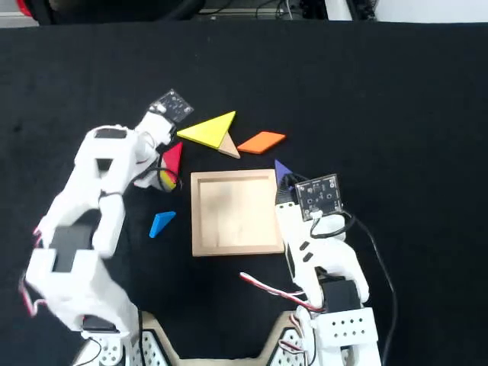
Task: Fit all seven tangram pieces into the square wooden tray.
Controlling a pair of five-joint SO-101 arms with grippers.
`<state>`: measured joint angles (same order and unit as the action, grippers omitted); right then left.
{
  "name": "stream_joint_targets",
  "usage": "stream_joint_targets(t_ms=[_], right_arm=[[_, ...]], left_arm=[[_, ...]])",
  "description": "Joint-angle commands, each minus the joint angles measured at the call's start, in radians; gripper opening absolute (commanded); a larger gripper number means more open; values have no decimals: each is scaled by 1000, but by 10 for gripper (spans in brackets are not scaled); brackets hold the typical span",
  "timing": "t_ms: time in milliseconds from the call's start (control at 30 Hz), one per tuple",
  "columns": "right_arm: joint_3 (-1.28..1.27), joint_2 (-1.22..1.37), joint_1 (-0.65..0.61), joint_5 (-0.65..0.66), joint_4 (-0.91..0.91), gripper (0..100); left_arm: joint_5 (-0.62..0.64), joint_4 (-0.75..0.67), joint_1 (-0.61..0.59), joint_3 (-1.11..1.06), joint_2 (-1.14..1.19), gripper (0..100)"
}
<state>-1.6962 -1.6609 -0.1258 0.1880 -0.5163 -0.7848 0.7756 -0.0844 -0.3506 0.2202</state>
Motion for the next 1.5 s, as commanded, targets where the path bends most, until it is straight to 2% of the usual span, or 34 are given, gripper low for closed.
stream_joint_targets(t_ms=[0,100,267,400,833,1000,1200,1467], right_arm=[[1,8,-14,9,26,15],[1,7,-14,9,26,15],[1,7,-14,9,26,15],[1,10,-14,41,26,15],[1,10,-14,43,26,15],[1,10,-14,43,26,15],[1,10,-14,43,25,15],[1,10,-14,43,25,15]], left_arm=[[-11,109,28,255,126,366],[-5,181,51,352,189,366],[-5,189,56,426,247,366],[-3,189,54,427,278,364],[121,195,56,429,299,363],[121,196,50,418,299,361],[118,196,58,404,299,274],[117,233,56,415,299,270]])
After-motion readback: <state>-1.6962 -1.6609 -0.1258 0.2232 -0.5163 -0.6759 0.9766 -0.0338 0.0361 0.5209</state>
